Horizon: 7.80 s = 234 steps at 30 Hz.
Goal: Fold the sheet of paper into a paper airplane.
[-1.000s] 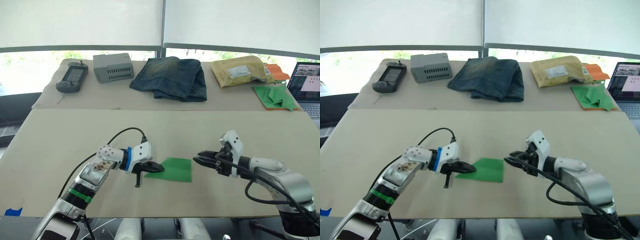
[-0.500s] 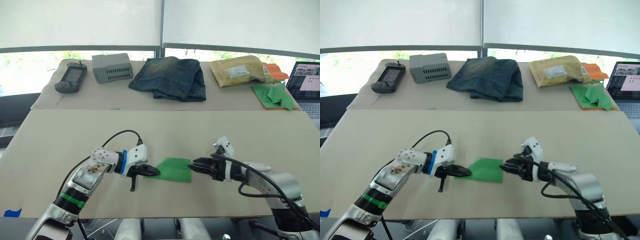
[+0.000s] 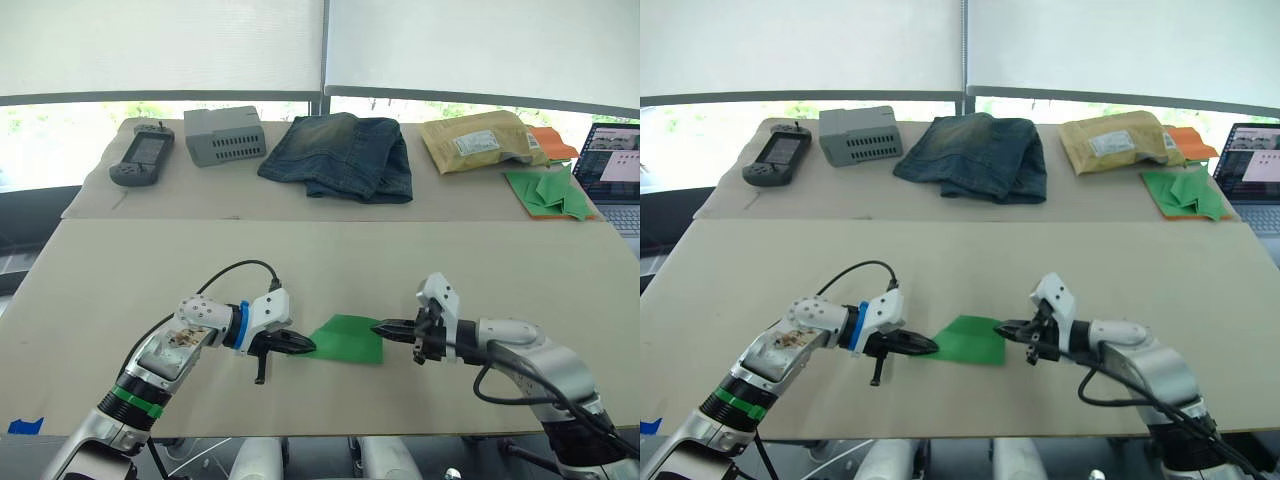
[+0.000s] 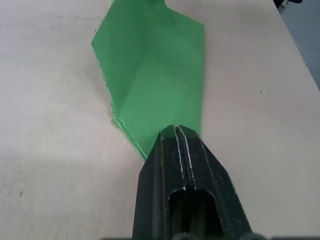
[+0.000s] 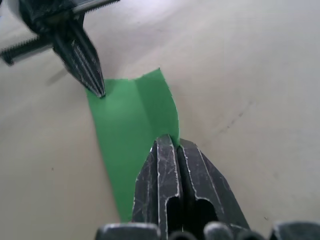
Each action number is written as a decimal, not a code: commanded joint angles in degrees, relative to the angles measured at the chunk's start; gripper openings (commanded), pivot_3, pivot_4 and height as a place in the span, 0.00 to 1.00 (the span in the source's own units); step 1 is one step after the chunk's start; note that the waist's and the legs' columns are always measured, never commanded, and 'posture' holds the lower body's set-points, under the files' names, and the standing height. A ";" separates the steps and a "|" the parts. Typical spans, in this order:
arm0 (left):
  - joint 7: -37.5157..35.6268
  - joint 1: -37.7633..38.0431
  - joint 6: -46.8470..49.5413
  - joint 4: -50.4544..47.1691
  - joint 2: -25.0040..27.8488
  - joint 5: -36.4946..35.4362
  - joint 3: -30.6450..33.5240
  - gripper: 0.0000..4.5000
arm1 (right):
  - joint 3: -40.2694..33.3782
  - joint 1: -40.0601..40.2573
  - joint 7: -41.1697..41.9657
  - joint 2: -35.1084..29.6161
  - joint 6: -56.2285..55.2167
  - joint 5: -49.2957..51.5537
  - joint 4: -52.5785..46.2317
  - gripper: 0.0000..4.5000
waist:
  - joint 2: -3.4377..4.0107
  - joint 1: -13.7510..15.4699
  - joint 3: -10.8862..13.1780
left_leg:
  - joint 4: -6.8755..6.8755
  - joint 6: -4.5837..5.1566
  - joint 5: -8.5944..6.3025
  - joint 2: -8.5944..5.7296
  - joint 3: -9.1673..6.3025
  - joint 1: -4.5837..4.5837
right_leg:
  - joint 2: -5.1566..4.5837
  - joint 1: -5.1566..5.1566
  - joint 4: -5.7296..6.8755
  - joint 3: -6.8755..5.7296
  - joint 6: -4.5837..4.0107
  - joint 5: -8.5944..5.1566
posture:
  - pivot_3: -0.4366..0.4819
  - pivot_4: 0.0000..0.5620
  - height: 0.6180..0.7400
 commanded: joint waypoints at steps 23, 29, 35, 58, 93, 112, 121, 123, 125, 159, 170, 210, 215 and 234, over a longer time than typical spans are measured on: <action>-1.98 -1.23 0.71 2.64 1.01 1.07 -1.17 0.00 | 8.27 10.63 -9.19 -3.59 -63.14 -34.49 11.95 0.00 | 0.00 0.23 -0.01 | 0.00 0.00 0.00 -0.01 0.07 0.15 | -0.01 0.10 0.05 0.06 -0.08 -0.06 | 0.48 0.27 0.91; 0.13 -3.55 5.25 2.99 -1.85 -4.03 3.78 0.00 | 9.11 9.55 -11.71 -3.45 -63.86 -37.67 14.59 0.00 | -0.05 0.04 -0.06 | 0.01 0.00 0.00 0.01 0.06 0.31 | 0.01 0.20 0.12 0.05 -0.18 -0.12 | 0.48 0.27 0.91; 2.54 -7.03 9.91 3.36 -6.85 -8.95 7.11 0.00 | 10.36 9.66 -12.76 -3.29 -63.50 -38.99 14.94 0.00 | -0.07 -0.14 -0.07 | 0.03 0.00 0.00 0.00 0.05 0.31 | 0.04 0.20 0.15 0.05 -0.10 -0.07 | 0.48 0.27 0.91; 2.36 -7.20 3.34 11.47 -10.04 1.43 -4.97 0.00 | 8.58 13.32 -14.70 -4.49 -60.77 -37.63 11.95 0.00 | -0.10 0.22 -0.20 | 0.02 0.00 0.00 -0.03 0.04 0.34 | 0.04 0.27 0.11 0.09 -0.13 -0.08 | 0.48 0.27 0.91; 5.44 -1.73 7.77 4.04 -9.63 -3.17 -0.40 0.00 | 7.79 6.27 -11.50 4.98 -12.64 -12.01 -1.99 0.01 | -0.02 0.33 -0.34 | -0.01 0.03 -0.01 -0.01 -0.01 0.14 | 0.04 0.11 0.08 0.04 -0.12 -0.09 | 0.48 0.27 0.91; 4.89 -3.86 5.60 6.01 -10.37 -0.61 -2.37 0.00 | 8.85 5.37 -7.76 4.38 -12.79 -12.96 -0.83 0.01 | -0.02 0.41 -0.34 | 0.00 0.03 -0.01 -0.03 -0.01 0.12 | 0.03 0.11 0.06 0.05 -0.10 -0.09 | 0.48 0.27 0.91; 4.46 -4.21 4.69 7.07 -10.22 -0.52 -2.61 0.00 | 4.81 13.90 -7.83 1.03 -14.91 -12.53 -1.74 0.01 | -0.01 0.51 -0.35 | -0.01 0.03 -0.02 -0.05 -0.03 0.15 | 0.01 0.19 0.02 0.05 -0.07 -0.11 | 0.48 0.27 0.91; 4.24 -4.37 4.45 7.60 -10.35 -0.53 -2.68 0.00 | 4.18 15.84 -7.86 0.63 -15.79 -12.59 -2.27 0.01 | -0.01 0.50 -0.36 | -0.01 0.03 -0.02 -0.05 -0.03 0.15 | 0.01 0.20 0.01 0.05 -0.06 -0.11 | 0.48 0.27 0.91; 3.97 -4.57 4.28 8.03 -10.40 -0.52 -2.70 0.00 | 3.40 17.69 -7.77 0.08 -16.32 -12.70 -2.51 0.01 | -0.01 0.50 -0.37 | -0.01 0.03 -0.02 -0.05 -0.03 0.15 | 0.01 0.20 0.01 0.05 -0.06 -0.12 | 0.48 0.27 0.91; 6.81 -1.24 5.58 5.20 -6.23 -1.43 1.49 0.00 | 7.05 12.37 -10.54 4.53 -3.86 -6.81 -3.92 0.01 | 0.00 -0.17 -0.53 | -0.06 0.05 -0.03 0.01 -0.06 0.14 | 0.06 0.15 0.02 0.09 -0.04 -0.16 | 0.48 0.27 0.91; 6.93 1.72 5.10 4.42 0.72 -4.04 9.80 0.00 | 4.18 9.61 -8.02 3.87 -9.00 -4.59 -7.82 0.01 | -0.11 -0.10 -0.73 | -0.11 0.05 -0.03 0.06 -0.05 0.29 | 0.07 0.18 0.07 0.06 -0.15 -0.23 | 0.48 0.27 0.91; 6.05 8.34 8.31 -7.00 6.17 -12.65 17.35 0.00 | 0.00 -17.90 -4.67 -4.50 10.35 0.40 -11.53 0.14 | -0.13 0.17 -0.24 | -0.10 0.05 -0.03 0.04 -0.04 -0.13 | -0.05 -0.19 0.02 0.04 -0.05 -0.18 | 0.48 0.27 0.91; 5.75 7.25 6.46 -5.58 6.36 -10.10 14.72 0.00 | 4.72 -19.12 -8.32 -5.22 20.53 -0.08 -14.84 0.50 | -0.13 0.19 -0.24 | -0.15 0.06 -0.04 0.05 -0.08 -0.13 | -0.05 -0.19 0.00 0.02 -0.10 -0.20 | 0.48 0.27 0.91; 5.18 5.72 5.20 -4.15 5.86 -8.16 12.50 0.00 | 16.95 -23.61 -12.65 -3.08 31.41 -2.22 -13.16 0.15 | -0.14 0.08 -0.17 | -0.09 0.06 -0.04 0.04 -0.05 -0.26 | -0.08 -0.31 0.00 0.04 -0.06 -0.17 | 0.48 0.27 0.91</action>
